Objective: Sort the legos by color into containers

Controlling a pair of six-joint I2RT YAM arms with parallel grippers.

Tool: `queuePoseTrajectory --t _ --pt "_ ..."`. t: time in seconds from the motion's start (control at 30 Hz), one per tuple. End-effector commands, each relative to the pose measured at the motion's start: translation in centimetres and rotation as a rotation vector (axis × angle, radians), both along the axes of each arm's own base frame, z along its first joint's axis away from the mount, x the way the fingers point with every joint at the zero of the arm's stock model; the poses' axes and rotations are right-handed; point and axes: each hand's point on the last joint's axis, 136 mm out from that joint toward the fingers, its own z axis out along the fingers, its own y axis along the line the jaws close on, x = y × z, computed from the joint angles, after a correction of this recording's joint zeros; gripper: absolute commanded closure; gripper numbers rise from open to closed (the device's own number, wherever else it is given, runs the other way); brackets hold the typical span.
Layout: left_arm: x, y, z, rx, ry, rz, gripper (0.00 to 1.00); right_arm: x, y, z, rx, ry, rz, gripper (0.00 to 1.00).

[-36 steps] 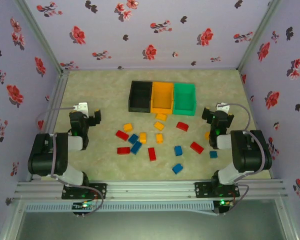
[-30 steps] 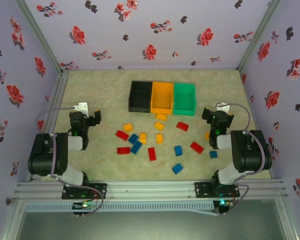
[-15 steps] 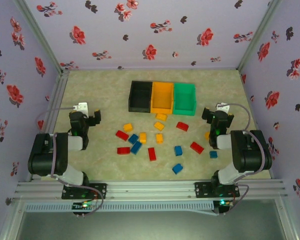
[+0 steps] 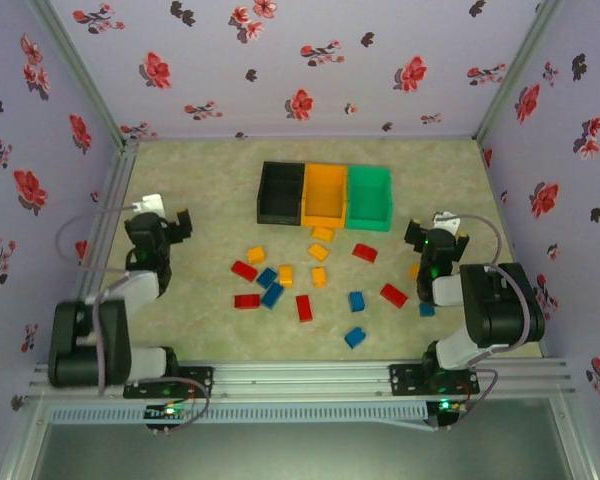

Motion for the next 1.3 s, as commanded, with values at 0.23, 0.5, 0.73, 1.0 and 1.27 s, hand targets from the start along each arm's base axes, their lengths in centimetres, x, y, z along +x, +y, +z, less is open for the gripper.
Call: queuePoseTrajectory --t 0.23,0.5,0.73,1.0,1.27 --pt "-2.6 -1.4 15.5 -0.12 -0.109 0.042 0.0 0.2 -0.2 3.1 -0.069 -0.081 -0.053 0.01" --pt "-3.7 -6.5 19.9 -0.132 -0.089 -0.102 0.0 -1.3 -1.5 17.2 -0.023 -0.119 -0.126 0.01" --pt "-4.9 -10.2 19.6 -0.146 0.103 -0.188 0.0 -1.1 1.1 22.0 0.014 0.009 -0.014 0.01" --pt "-8.5 -12.0 13.2 -0.299 0.452 -0.169 0.0 -2.8 8.0 20.4 0.108 0.238 0.215 0.03" --pt "-9.9 -15.0 2.1 -0.497 0.639 -0.094 0.04 -5.2 16.6 12.7 0.147 0.505 0.386 0.14"
